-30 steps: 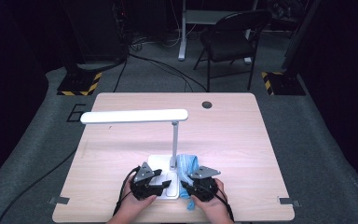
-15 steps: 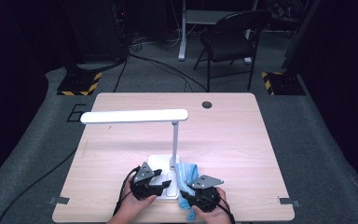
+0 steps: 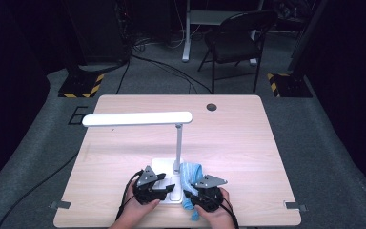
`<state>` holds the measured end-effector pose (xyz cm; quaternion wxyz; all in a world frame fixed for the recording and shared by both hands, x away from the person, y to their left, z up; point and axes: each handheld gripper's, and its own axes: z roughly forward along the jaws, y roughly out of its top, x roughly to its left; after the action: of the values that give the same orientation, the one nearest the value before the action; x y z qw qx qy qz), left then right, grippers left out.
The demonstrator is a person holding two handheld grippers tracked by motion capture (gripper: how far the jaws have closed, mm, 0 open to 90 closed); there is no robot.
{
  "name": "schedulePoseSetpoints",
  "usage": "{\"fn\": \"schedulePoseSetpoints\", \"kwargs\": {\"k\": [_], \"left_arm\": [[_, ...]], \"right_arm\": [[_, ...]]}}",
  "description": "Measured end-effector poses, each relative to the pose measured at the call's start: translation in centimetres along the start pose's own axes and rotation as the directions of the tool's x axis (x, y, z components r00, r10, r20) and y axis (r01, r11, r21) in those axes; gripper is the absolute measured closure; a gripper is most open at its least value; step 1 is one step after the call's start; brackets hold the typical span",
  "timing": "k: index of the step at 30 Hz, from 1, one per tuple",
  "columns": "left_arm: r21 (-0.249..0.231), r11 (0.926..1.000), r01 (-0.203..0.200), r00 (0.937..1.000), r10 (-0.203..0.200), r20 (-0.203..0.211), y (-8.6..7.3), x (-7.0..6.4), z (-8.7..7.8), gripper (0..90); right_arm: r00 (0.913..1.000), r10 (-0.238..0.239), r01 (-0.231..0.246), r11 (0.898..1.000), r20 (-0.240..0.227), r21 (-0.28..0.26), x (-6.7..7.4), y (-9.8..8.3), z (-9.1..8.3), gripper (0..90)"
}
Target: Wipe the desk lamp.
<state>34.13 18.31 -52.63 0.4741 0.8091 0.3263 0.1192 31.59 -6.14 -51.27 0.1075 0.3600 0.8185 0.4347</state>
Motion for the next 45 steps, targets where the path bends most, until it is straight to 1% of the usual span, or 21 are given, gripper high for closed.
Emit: {"fn": "schedulePoseSetpoints", "kwargs": {"k": [2,3,5,7,8,12,14,15,18,19,20,22,23,26,29,34,35,38,39,42,45], "left_arm": [[-0.011,0.9999,0.005,0.9999,-0.005,-0.009,0.0,-0.1,0.1,39.2],[-0.010,0.9999,-0.003,1.0000,0.003,-0.009,0.0,0.0,0.1,39.1],[-0.012,0.9999,0.005,0.9999,-0.005,-0.009,0.0,-0.1,0.1,39.1],[-0.008,1.0000,0.002,1.0000,-0.002,-0.005,0.0,0.0,0.1,39.1],[-0.008,1.0000,0.002,1.0000,-0.002,-0.005,0.0,0.0,0.1,39.1],[-0.009,0.9999,0.007,1.0000,-0.007,-0.007,0.0,-0.1,0.1,39.1],[-0.002,1.0000,0.006,1.0000,-0.006,0.000,0.0,0.0,0.0,39.1],[0.001,1.0000,-0.004,1.0000,0.004,0.000,0.0,0.0,0.0,39.1],[-0.011,0.9999,0.006,0.9999,-0.006,-0.009,0.0,-0.1,0.1,39.1],[-0.010,0.9999,-0.001,1.0000,0.001,-0.009,0.0,0.0,0.1,39.1],[-0.011,0.9999,0.008,0.9999,-0.008,-0.007,0.0,-0.1,0.1,39.1],[-0.011,0.9999,0.008,0.9999,-0.008,-0.007,0.0,-0.1,0.1,39.1],[-0.011,0.9999,0.008,0.9999,-0.008,-0.007,0.0,-0.1,0.1,39.1],[-0.011,0.9999,0.008,0.9999,-0.008,-0.007,0.0,-0.1,0.1,39.2],[-0.011,0.9999,0.009,0.9999,-0.009,-0.007,0.0,-0.1,0.1,39.1],[-0.013,0.9999,0.009,0.9999,-0.009,-0.007,-0.1,-0.1,0.1,39.2],[0.000,1.0000,0.006,1.0000,-0.006,0.002,0.0,0.0,0.0,39.1],[-0.010,0.9999,0.009,0.9999,-0.009,-0.004,0.0,0.0,0.1,39.1],[-0.010,0.9999,0.009,1.0000,-0.009,-0.004,0.0,0.0,0.1,39.1],[-0.010,0.9999,0.008,1.0000,-0.008,-0.004,0.0,0.0,0.1,39.2],[-0.010,0.9999,0.009,1.0000,-0.009,-0.004,0.0,0.0,0.1,39.2]], "right_arm": [[1.0000,0.002,-0.002,1.000,0.006,-0.002,-0.3,0.2,0.2,68.0],[0.9998,0.015,-0.015,1.000,0.014,-0.007,-0.5,0.4,0.5,68.0],[0.9997,0.002,-0.002,1.000,0.023,-0.010,-0.8,0.7,0.7,68.0],[0.9995,0.003,-0.003,1.000,0.033,-0.017,-1.1,0.9,1.0,67.8],[0.9991,0.024,-0.024,1.000,0.035,-0.011,-1.2,0.9,1.1,67.8],[0.9984,0.023,-0.021,0.999,0.051,-0.028,-1.7,1.3,1.5,67.6],[0.9978,0.036,-0.034,0.999,0.056,-0.033,-2.0,1.5,1.7,67.5],[0.9971,0.039,-0.037,0.999,0.065,-0.037,-2.1,1.5,1.8,67.2],[0.9972,0.026,-0.024,0.999,0.070,-0.036,-2.1,1.5,1.8,67.0],[0.9974,0.000,0.003,0.999,0.072,-0.043,-2.1,1.4,1.7,66.9],[0.9975,-0.008,0.011,0.999,0.070,-0.042,-2.1,1.4,1.6,66.9],[0.9974,0.007,-0.003,0.999,0.072,-0.050,-2.1,1.3,1.5,66.8],[0.9976,-0.001,0.004,0.999,0.069,-0.052,-2.2,1.3,1.4,66.7],[0.9975,0.006,-0.002,0.998,0.070,-0.056,-2.4,1.3,1.1,66.5],[0.9969,0.032,-0.026,0.996,0.072,-0.080,-3.0,1.1,0.3,66.1],[0.9958,0.021,-0.013,0.996,0.089,-0.089,-3.5,1.0,-0.8,66.0],[0.9955,0.014,-0.005,0.996,0.094,-0.090,-3.9,1.0,-1.2,65.9],[0.9950,0.026,-0.016,0.995,0.097,-0.099,-4.2,1.1,-1.6,65.8],[0.9935,0.036,-0.024,0.994,0.109,-0.108,-4.5,1.2,-2.1,65.9],[0.9921,0.033,-0.019,0.993,0.121,-0.115,-5.0,1.3,-2.6,65.8],[0.9876,0.048,-0.030,0.992,0.150,-0.120,-5.7,1.2,-3.5,65.8]]}}
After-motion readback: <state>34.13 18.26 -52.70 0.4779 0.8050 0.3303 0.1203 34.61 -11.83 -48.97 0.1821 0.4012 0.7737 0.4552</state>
